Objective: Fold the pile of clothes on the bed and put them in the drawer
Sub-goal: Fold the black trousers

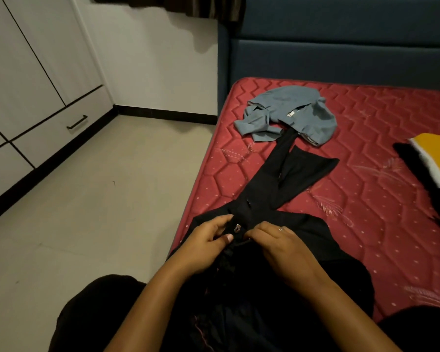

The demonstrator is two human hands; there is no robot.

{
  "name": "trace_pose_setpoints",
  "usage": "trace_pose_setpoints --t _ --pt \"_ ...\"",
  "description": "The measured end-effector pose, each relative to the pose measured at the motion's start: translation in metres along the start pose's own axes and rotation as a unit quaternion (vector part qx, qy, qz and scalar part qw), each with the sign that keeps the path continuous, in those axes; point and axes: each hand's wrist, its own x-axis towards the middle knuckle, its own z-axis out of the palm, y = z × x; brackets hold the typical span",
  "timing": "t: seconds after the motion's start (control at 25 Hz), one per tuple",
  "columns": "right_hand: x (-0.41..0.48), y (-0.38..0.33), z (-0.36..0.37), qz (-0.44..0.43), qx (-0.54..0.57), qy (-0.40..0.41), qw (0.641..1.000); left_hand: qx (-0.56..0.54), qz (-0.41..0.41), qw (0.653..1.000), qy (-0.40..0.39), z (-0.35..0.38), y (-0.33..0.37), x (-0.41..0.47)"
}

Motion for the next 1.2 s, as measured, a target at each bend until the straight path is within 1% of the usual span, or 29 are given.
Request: trace_pose_setpoints --t 0.04,0.08,0.2,0.32,0.4,0.52,0.6,0.68,0.8,0.92,1.04,1.12,1.2 --pt "0.000 0.000 -0.001 -0.002 -0.002 0.009 1.000 -0.014 -0.010 1.000 -0.011 -0.002 0.000 -0.002" --pt "0.000 -0.002 -0.002 0.001 0.004 0.023 1.000 -0.020 -0.012 1.000 -0.002 -0.002 -0.001 -0.002" --pt "-0.003 -0.010 -0.007 0.029 0.023 0.065 0.997 0.017 0.009 0.997 0.081 0.004 -0.001 -0.006" --pt "-0.003 -0.016 -0.009 0.006 0.001 0.065 0.998 0.048 0.019 0.991 0.126 0.010 0.001 -0.010" --pt "-0.003 -0.018 -0.013 0.008 -0.005 0.054 0.999 0.038 0.015 0.992 0.118 0.012 0.007 -0.014" --pt "-0.007 -0.022 -0.015 0.045 -0.018 0.042 0.998 0.069 0.029 0.995 0.069 0.015 0.013 -0.020" --pt "-0.011 -0.025 -0.016 0.102 0.012 0.039 0.994 0.106 0.041 0.992 0.054 0.017 0.018 -0.023" --pt "-0.011 -0.029 -0.017 0.165 0.047 0.019 0.985 0.157 0.055 0.985 0.051 0.016 0.021 -0.023" --pt "-0.010 -0.026 -0.021 0.220 0.082 0.012 0.972 0.236 0.085 0.967 0.052 0.015 0.021 -0.023" --pt "-0.009 -0.022 -0.022 0.233 0.096 -0.008 0.968 0.270 0.108 0.956 0.050 0.015 0.018 -0.025" --pt "-0.007 -0.019 -0.019 0.249 0.144 -0.017 0.958 0.287 0.117 0.949 0.051 0.013 0.016 -0.023" --pt "-0.006 -0.016 -0.018 0.231 0.192 -0.020 0.954 0.302 0.125 0.944 0.050 0.013 0.015 -0.023" --pt "-0.007 -0.011 -0.018 0.196 0.214 -0.011 0.957 0.312 0.133 0.939 0.060 0.015 0.015 -0.024"
